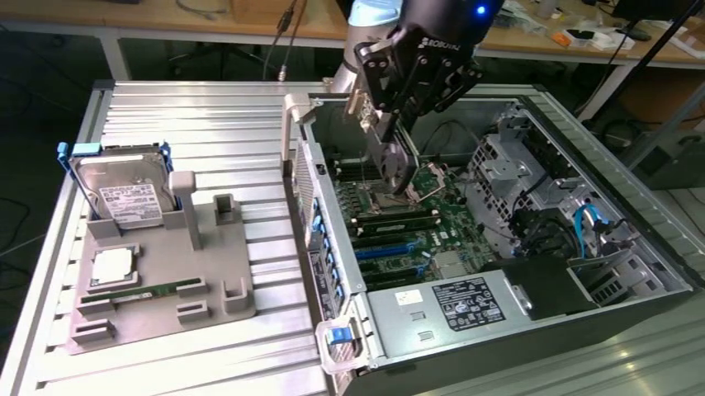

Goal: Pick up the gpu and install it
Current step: 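Pick up the gpu and move the gpu toward the slot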

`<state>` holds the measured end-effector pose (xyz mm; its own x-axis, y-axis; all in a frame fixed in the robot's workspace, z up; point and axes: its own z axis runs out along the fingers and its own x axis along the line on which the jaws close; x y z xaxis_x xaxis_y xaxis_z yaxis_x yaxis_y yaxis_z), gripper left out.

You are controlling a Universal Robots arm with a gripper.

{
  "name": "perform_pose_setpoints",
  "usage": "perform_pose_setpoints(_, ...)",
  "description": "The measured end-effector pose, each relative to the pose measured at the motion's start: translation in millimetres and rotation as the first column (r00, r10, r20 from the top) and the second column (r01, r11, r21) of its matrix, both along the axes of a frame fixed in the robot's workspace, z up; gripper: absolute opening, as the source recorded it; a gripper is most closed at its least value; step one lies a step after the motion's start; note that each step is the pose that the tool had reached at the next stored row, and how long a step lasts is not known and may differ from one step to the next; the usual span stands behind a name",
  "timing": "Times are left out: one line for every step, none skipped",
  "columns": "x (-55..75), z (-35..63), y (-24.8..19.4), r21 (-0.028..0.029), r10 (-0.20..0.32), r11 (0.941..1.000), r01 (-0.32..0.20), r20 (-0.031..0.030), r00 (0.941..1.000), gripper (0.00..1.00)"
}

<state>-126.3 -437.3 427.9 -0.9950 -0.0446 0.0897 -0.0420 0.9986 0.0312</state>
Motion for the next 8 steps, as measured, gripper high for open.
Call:
perform_pose_setpoints(4.4, 0.0, 0.0, 0.0000, 0.002, 1.0000, -0.002, 0.0000, 1.0000, 0.27)
perform_pose_setpoints(7.5, 0.0, 0.0, 0.0000, 0.004, 1.0000, -0.004, -0.0001, 1.0000, 0.27)
perform_pose_setpoints(9.3, 0.0, 0.0, 0.0000, 0.008, 1.0000, -0.008, -0.0001, 1.0000, 0.27)
perform_pose_setpoints(10.4, -0.1, 0.0, 0.0002, 0.012, 0.9999, -0.012, 0.0013, 0.9999, 0.27)
perform_pose_setpoints(11.1, -0.3, -0.1, 0.0001, 0.015, 0.9999, -0.015, 0.0054, 0.9999, 0.27)
perform_pose_setpoints(11.9, -0.5, -0.1, 0.0001, 0.018, 0.9998, -0.018, 0.0110, 0.9998, 0.27)
perform_pose_setpoints(12.8, -0.6, 0.0, -0.0002, 0.021, 0.9998, -0.021, 0.0158, 0.9997, 0.27)
perform_pose_setpoints(13.8, -0.9, 0.0, -0.0003, 0.023, 0.9997, -0.023, 0.0209, 0.9995, 0.27)
